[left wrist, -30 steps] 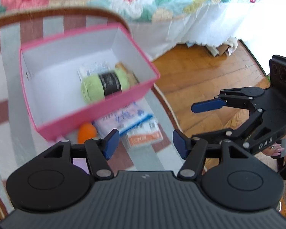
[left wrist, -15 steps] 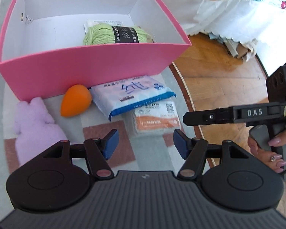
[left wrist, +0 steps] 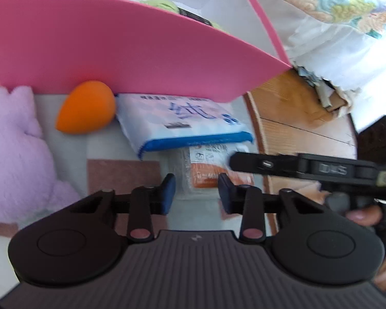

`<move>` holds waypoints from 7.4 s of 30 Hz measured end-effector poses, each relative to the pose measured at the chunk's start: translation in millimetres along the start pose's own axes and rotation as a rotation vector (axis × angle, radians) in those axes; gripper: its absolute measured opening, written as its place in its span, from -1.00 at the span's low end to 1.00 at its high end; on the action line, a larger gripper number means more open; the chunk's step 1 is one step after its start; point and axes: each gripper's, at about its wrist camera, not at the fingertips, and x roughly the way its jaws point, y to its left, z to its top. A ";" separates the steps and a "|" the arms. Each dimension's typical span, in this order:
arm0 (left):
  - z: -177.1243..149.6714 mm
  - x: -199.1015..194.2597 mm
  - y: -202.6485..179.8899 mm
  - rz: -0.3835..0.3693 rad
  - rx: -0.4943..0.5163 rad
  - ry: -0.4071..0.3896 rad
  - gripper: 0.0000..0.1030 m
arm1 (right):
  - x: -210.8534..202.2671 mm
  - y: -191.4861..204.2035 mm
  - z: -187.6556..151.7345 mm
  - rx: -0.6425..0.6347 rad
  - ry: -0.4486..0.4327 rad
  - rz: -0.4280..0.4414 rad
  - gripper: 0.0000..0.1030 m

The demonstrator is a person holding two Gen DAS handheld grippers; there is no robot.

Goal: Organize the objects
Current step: 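Withdraw the left tool and move it toward the clear floss box, then lower the left tool onto the clear orange-labelled floss box and close, then lift the floss box with the left tool and lower it into the pink box, then open the left tool to release the floss box and withdraw, then move the left tool down onto the purple plush toy, then close the left tool on the plush toy's body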

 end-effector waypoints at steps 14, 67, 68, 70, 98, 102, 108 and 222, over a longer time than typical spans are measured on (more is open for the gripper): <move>-27.5 -29.5 6.5 0.103 -0.036 0.005 -0.35 | 10.3 23.2 -15.7 -0.118 0.125 0.045 0.09; -28.2 -118.0 -44.5 0.195 0.190 -0.108 -0.20 | -27.8 153.4 -101.9 -0.548 -0.027 -0.104 0.28; -22.5 -124.0 -48.9 0.199 0.208 -0.113 -0.20 | -31.7 157.3 -99.2 -0.552 -0.044 -0.099 0.28; -9.8 -135.3 -58.6 0.208 0.246 -0.124 -0.20 | -40.6 166.5 -92.0 -0.565 -0.078 -0.097 0.28; 182.7 -41.4 11.4 0.359 0.140 0.017 -0.22 | 75.2 174.5 75.5 -0.266 -0.045 -0.060 0.28; 187.0 -28.0 24.7 0.352 0.114 0.036 -0.22 | 94.3 169.0 77.0 -0.249 -0.014 -0.078 0.28; 190.7 -21.4 33.9 0.325 0.076 0.031 -0.27 | 100.5 166.5 80.9 -0.222 0.024 -0.077 0.33; -11.4 -78.8 67.5 0.205 -0.087 0.034 -0.42 | 48.2 141.3 -79.5 -0.442 0.089 -0.065 0.01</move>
